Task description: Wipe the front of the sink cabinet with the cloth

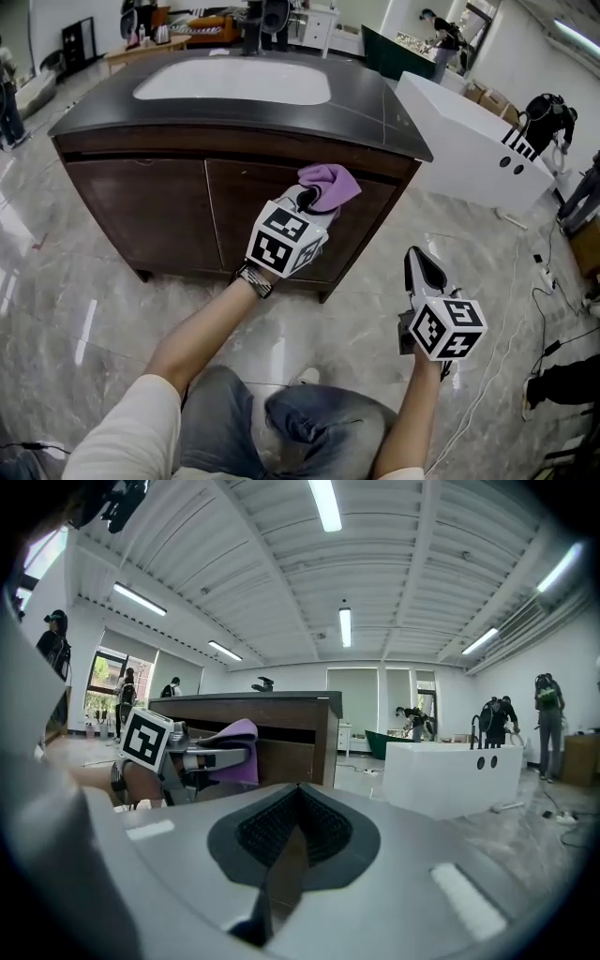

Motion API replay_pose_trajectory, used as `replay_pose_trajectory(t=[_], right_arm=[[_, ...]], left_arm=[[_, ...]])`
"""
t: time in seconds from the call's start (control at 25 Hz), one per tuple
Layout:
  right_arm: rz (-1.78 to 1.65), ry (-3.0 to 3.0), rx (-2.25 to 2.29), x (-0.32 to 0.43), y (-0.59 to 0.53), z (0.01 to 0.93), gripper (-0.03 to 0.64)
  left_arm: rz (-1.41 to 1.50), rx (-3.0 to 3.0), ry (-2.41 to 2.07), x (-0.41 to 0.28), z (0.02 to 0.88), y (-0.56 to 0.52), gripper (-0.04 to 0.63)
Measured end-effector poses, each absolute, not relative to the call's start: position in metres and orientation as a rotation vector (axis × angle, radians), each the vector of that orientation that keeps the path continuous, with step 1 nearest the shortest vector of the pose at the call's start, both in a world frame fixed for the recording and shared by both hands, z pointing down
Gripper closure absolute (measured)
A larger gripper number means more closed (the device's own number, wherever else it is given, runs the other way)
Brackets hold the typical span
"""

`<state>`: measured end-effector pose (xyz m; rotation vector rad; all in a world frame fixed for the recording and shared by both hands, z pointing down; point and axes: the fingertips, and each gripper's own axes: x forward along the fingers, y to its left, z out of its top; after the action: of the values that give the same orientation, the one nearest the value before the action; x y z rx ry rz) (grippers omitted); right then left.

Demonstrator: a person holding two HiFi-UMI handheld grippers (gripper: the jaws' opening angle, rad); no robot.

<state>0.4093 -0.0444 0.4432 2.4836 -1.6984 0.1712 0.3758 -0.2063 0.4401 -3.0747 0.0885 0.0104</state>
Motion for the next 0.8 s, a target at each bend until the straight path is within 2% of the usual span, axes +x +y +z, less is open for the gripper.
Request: replay_pose_trajectory(t=[0.8], right_arm=[[0.189, -1.506, 2.603, 0.434, 0.033, 0.449, 0.609]], left_arm=[[0.004, -3.035, -0.151, 0.474, 0.444, -0.118, 0.551]])
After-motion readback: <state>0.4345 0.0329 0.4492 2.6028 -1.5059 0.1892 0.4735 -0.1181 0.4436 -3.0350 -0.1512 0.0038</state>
